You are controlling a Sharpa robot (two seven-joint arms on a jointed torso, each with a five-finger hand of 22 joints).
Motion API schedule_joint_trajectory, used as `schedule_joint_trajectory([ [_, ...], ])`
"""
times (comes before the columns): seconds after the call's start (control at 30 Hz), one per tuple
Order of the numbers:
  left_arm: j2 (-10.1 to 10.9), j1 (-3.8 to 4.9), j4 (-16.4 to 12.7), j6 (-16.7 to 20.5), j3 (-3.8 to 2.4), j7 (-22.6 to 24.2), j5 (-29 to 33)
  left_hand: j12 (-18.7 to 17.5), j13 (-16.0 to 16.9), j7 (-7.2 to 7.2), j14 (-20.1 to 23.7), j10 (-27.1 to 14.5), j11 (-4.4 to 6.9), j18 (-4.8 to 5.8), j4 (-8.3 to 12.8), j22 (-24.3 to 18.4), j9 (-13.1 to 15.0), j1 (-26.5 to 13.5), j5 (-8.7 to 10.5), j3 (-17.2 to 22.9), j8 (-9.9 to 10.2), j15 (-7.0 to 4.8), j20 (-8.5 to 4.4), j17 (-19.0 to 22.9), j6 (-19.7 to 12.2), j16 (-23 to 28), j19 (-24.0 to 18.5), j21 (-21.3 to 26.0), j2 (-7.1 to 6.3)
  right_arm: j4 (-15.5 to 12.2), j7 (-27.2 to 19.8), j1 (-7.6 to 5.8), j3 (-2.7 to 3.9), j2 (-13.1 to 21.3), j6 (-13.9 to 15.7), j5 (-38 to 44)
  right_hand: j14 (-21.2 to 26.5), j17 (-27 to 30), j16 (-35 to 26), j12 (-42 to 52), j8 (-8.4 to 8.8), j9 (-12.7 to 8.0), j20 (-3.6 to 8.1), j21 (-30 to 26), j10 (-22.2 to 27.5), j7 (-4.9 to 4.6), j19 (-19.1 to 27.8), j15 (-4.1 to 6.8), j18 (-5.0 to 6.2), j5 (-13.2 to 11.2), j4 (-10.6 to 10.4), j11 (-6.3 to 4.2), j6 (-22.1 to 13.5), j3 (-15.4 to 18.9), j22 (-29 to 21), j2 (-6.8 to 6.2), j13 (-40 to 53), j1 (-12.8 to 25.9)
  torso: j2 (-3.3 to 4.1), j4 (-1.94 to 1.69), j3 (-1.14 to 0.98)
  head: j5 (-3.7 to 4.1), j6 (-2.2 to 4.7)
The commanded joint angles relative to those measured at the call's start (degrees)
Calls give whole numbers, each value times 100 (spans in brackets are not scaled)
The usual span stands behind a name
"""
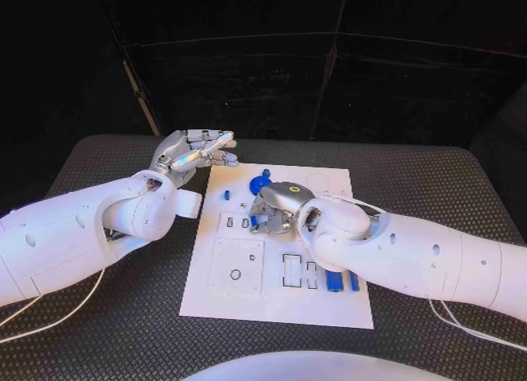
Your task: Assemble the parts on the task board
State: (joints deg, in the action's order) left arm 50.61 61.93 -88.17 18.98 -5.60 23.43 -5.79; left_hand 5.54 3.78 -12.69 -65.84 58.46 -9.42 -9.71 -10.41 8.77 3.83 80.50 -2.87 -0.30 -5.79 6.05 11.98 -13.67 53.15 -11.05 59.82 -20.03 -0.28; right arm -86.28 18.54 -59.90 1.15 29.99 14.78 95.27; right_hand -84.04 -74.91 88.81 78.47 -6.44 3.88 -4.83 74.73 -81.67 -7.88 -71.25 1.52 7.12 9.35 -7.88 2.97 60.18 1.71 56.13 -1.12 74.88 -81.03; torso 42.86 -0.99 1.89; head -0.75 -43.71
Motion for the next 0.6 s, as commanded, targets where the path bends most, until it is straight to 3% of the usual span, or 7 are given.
schedule_joint_trajectory([
  [0.03,2,8,-8,-62,-6,23,-19,-33,2,5,-16,39,-4,-63,5,-9,1,23,11,-14,31,0,-8,-5,41,35,-38,39,15,8,113,14,-19,2,-69,54,-517,-1139,-20,8,33,-4,-37,-28,45,-1,19,-53,-70,-38,-34,12,-60,8,-10,-47,246,42,2,-3,-1,4,-6],
  [0.13,3,8,-7,-63,-6,18,-19,-33,2,5,-16,39,-4,-63,5,-9,1,23,11,-14,31,0,-8,-5,41,35,-38,39,15,5,117,14,-21,0,-36,55,-516,-1133,-22,2,46,-3,-47,-34,54,-10,25,-63,-67,-47,-61,21,-97,26,-20,-88,238,78,0,-3,-3,3,-4],
  [0.3,3,8,-5,-69,-6,10,-19,-33,2,5,-16,39,-4,-63,5,-9,1,23,11,-14,31,0,-8,-5,41,35,-38,39,15,1,141,14,-23,0,152,63,-512,-1118,-30,-51,147,-13,-88,-66,117,-71,56,-110,-59,-110,-216,78,-357,192,-73,-280,177,274,0,-1,-1,2,-8],
  [0.4,2,8,-3,-73,-6,7,-19,-33,2,5,-16,39,-4,-63,5,-9,1,23,11,-14,31,0,-8,-5,41,35,-38,39,15,-5,134,14,-24,2,363,66,-508,-1106,-36,-226,212,-13,-128,-95,279,-131,86,-156,-51,-116,-369,133,-567,274,-121,-422,-22,335,-1,0,-1,1,-7],
  [0.6,1,8,10,-82,-6,3,-19,-44,-1,-1,-15,33,-9,-62,8,-11,-1,22,11,-22,41,2,-6,-10,35,44,-43,43,15,-60,-32,23,-24,32,873,66,-504,-1094,-42,-296,179,5,-183,-125,376,-187,116,-208,-40,-67,-733,188,-757,345,-167,-646,-134,231,-2,-2,-5,-1,-4],
])
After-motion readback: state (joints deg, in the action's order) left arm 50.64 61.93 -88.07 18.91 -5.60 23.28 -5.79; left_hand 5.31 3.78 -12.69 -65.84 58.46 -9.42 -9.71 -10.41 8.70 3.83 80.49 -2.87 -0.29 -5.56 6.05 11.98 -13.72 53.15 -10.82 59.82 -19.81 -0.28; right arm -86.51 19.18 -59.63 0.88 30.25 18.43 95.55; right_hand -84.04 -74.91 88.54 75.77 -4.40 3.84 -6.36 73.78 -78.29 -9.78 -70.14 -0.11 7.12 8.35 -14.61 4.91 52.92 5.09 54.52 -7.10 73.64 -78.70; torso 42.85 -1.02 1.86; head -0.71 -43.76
